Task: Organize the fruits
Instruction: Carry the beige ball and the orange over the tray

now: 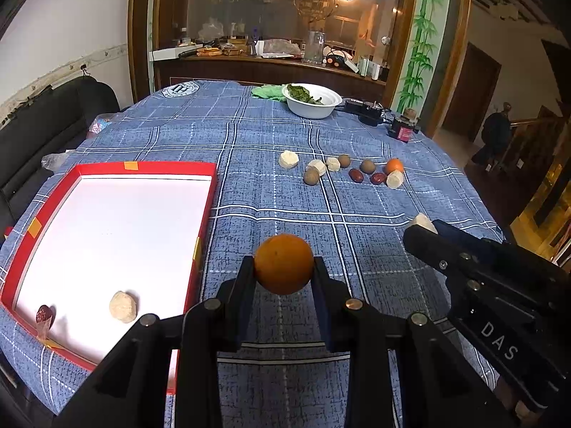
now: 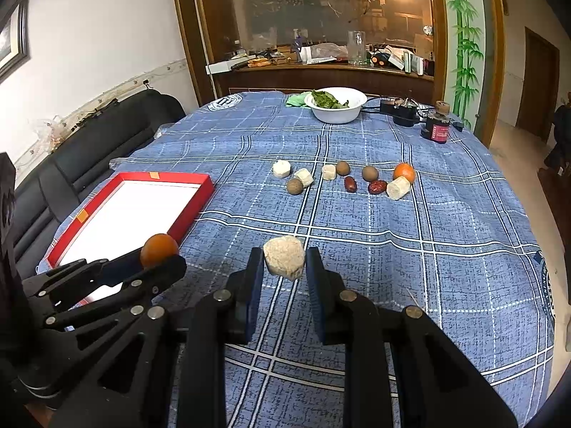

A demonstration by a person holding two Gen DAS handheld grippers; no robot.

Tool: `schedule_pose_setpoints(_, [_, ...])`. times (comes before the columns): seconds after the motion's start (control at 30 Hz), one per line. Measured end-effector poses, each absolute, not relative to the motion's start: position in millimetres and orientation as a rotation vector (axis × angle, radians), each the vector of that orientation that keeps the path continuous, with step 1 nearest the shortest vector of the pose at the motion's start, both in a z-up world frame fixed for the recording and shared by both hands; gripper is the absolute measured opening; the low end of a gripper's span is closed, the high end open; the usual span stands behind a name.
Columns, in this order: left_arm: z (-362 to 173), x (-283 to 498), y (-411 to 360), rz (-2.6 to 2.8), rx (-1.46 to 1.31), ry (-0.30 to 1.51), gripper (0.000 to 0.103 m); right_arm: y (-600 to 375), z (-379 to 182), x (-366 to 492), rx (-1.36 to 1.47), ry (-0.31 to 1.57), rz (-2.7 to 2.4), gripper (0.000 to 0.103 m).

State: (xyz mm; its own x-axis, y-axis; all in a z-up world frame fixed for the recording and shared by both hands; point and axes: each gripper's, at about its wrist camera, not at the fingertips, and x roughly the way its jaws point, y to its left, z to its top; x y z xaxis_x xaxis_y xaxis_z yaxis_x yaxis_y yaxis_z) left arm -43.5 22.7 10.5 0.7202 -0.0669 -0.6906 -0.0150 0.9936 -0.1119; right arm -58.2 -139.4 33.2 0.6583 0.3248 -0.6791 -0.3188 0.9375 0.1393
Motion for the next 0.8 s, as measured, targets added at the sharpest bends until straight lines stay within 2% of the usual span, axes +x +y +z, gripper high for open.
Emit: schedule_pose_setpoints(0.8, [12.4,-56.1,59.0,0.035,-0.169,0.757,0.030,-108.6,45.1,-69.8,-0.016,0.743,0.442,0.026])
